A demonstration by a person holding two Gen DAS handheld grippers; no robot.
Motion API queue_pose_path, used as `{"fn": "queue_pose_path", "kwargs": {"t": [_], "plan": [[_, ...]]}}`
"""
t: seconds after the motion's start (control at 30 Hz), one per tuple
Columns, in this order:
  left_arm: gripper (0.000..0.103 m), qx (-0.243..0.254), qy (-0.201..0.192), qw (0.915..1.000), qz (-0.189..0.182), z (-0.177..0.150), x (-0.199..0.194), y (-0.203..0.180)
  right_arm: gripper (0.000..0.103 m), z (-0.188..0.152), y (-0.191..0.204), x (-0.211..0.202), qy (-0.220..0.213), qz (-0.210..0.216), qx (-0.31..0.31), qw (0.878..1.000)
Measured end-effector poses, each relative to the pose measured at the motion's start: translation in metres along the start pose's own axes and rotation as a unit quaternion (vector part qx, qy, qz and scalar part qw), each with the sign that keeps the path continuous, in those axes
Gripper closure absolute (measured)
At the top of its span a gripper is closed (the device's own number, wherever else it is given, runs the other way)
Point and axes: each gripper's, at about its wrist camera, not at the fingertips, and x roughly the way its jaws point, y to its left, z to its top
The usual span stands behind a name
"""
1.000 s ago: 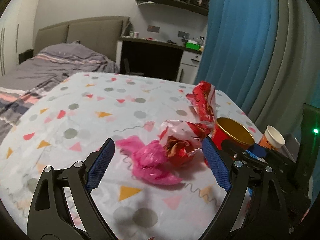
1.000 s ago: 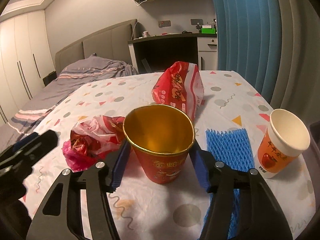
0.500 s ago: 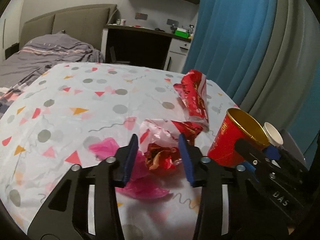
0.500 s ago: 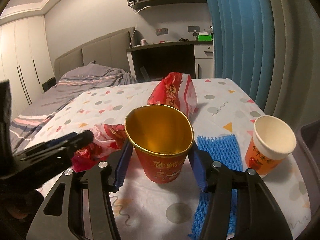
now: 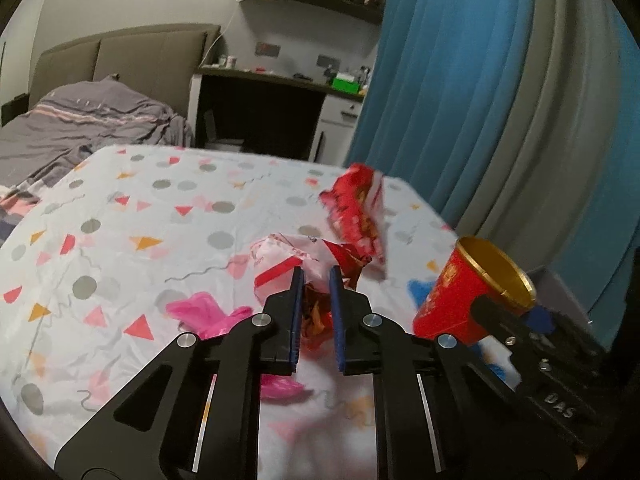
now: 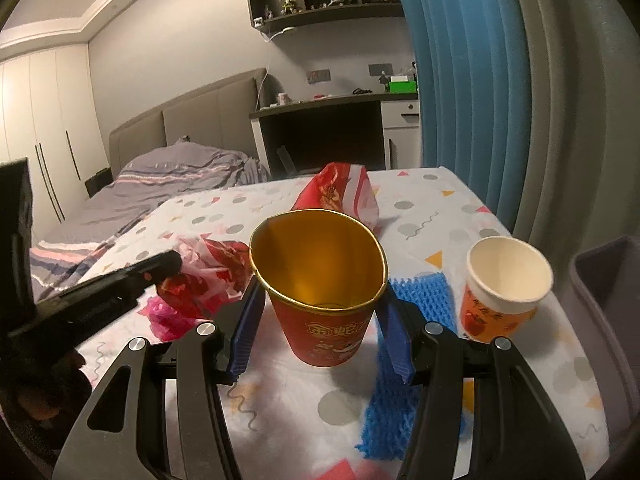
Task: Collect trash
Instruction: 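Grasp the red-white wrapper with the left tool while the right tool grasps the gold-rimmed red cup, then carry the wrapper and gold-rimmed cup over the grey bin with both tools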
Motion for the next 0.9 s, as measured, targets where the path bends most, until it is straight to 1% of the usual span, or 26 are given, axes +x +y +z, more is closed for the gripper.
{"fn": "queue_pose_path", "kwargs": {"t": [0.2,0.37,0.5,0.63,0.8,0.9], "plan": [[0.091,0.007,-0.036,0.9992,-0.015,0.001,-0.039,-0.018,0.048,0.002,-0.012,-0.029,-0.018,-0.001,0.013,1.0],[0.091,0.019,-0.056,0.9979,-0.026,-0.003,-0.063,-0.039,0.048,0.002,-0.024,-0.058,-0.033,-0.008,0.026,0.999],[0.091,0.026,-0.057,0.9973,-0.04,-0.009,-0.071,-0.057,0.048,-0.001,-0.036,-0.083,-0.046,-0.02,0.031,0.998],[0.091,0.038,-0.054,0.9959,-0.061,-0.015,-0.074,-0.082,0.048,-0.006,-0.05,-0.105,-0.06,-0.039,0.034,0.997],[0.091,0.058,-0.049,0.9929,-0.091,-0.021,-0.07,-0.12,0.048,-0.015,-0.077,-0.128,-0.071,-0.07,0.041,0.994],[0.091,0.066,-0.044,0.991,-0.108,-0.024,-0.064,-0.14,0.048,-0.019,-0.1,-0.143,-0.079,-0.091,0.055,0.991]]}}
